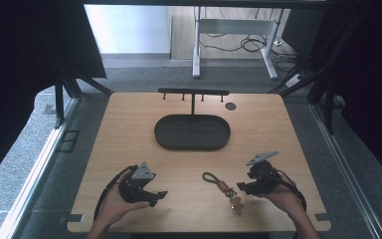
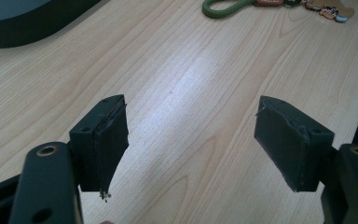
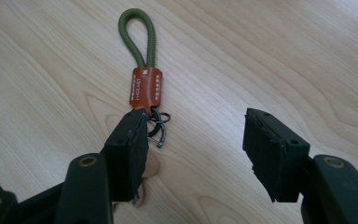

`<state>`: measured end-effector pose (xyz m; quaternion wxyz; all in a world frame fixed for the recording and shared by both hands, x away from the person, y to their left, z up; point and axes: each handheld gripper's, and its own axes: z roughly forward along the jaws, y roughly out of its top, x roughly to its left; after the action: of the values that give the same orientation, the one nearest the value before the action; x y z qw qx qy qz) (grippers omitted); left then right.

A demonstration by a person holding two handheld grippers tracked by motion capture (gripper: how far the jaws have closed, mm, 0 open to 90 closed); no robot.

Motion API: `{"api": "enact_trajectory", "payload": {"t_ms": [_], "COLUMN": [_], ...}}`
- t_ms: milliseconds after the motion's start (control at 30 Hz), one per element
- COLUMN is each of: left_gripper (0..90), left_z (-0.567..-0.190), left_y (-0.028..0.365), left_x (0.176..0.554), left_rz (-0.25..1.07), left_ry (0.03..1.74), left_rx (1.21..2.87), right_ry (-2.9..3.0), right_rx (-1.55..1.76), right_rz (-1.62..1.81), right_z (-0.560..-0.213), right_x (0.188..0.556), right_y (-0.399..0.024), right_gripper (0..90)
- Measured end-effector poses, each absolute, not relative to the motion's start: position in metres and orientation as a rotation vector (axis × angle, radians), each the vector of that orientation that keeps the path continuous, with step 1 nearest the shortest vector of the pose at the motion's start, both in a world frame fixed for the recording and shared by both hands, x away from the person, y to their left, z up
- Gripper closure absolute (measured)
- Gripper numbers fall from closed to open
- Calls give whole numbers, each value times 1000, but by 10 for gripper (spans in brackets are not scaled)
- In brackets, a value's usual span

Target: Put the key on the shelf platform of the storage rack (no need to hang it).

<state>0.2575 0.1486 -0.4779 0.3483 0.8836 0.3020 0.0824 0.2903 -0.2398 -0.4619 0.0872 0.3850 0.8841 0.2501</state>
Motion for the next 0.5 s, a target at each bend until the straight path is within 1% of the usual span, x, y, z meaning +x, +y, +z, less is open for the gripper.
{"api": "enact_trajectory", "payload": {"t_ms": [500], "left_gripper": [264], "left_z": [-477], "left_y": [151], "left_x": [257], "left_rz": [219], "left_ry": [788], "left_rx": [2288], "right_ry": [2741], "right_rx": [1036], "right_rz": [636], "right_z": [-484], "right_x": [298], "right_y": [-196], "right_gripper": [448]}}
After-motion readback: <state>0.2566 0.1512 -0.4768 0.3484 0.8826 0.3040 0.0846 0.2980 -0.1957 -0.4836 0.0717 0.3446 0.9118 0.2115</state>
